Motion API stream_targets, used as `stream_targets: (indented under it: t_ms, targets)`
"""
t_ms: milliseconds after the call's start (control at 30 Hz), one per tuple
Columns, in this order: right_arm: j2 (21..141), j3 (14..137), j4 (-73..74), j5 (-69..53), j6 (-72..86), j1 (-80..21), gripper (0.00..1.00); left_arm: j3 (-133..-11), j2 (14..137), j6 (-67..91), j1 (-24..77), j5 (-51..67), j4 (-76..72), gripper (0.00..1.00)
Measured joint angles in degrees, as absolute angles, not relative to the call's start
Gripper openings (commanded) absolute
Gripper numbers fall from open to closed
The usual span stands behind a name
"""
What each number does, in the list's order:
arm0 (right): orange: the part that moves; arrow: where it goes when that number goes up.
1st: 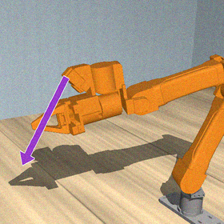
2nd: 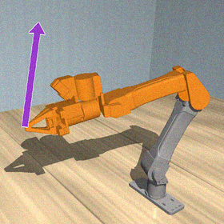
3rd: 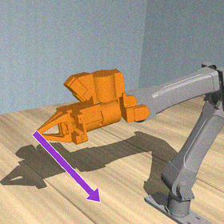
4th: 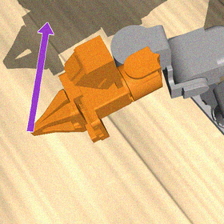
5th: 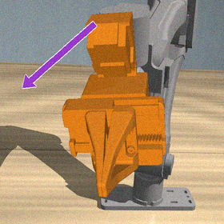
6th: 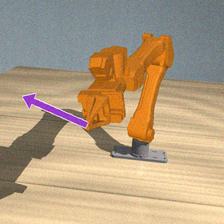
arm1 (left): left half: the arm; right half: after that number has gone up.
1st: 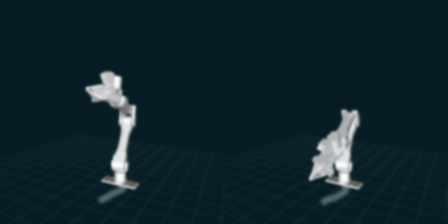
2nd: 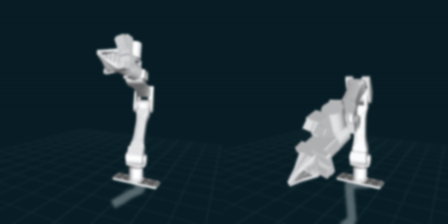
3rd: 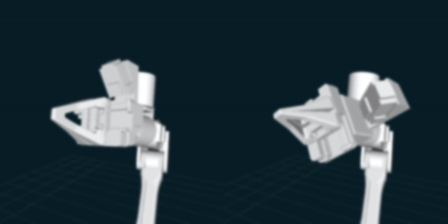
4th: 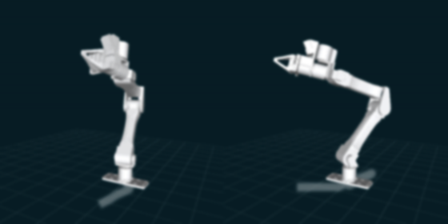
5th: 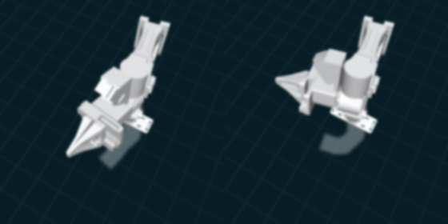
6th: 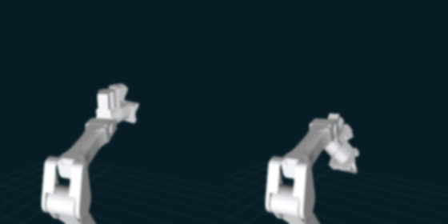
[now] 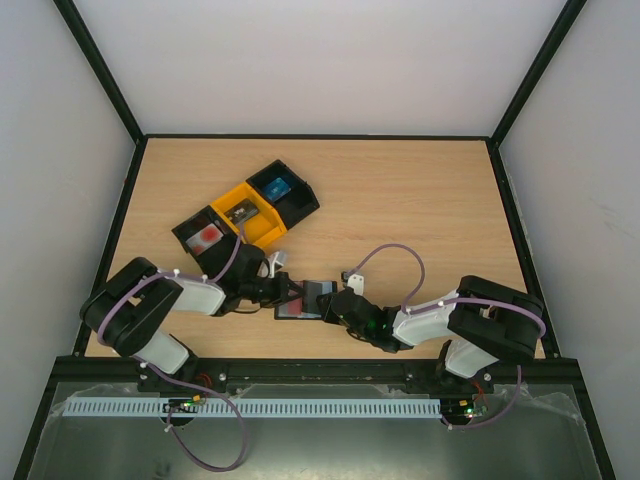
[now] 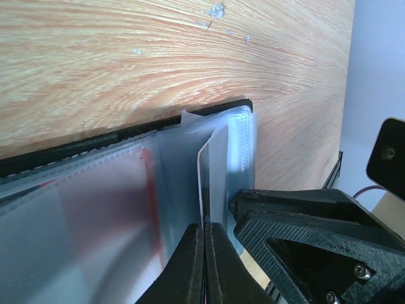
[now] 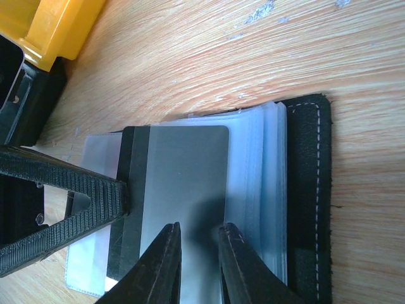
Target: Take the credit cards out of the card holder
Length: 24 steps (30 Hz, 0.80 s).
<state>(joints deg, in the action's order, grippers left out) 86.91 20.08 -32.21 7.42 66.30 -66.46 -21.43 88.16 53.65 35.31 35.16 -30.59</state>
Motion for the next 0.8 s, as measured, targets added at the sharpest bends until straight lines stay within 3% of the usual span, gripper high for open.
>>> stream_targets:
  t_ms: [800]
  targets:
    - [86.83, 20.03, -32.21, 7.44, 66.0, -66.46, 0.19, -18.63, 81.73, 52.95, 30.68, 36.42, -26.63, 0.03]
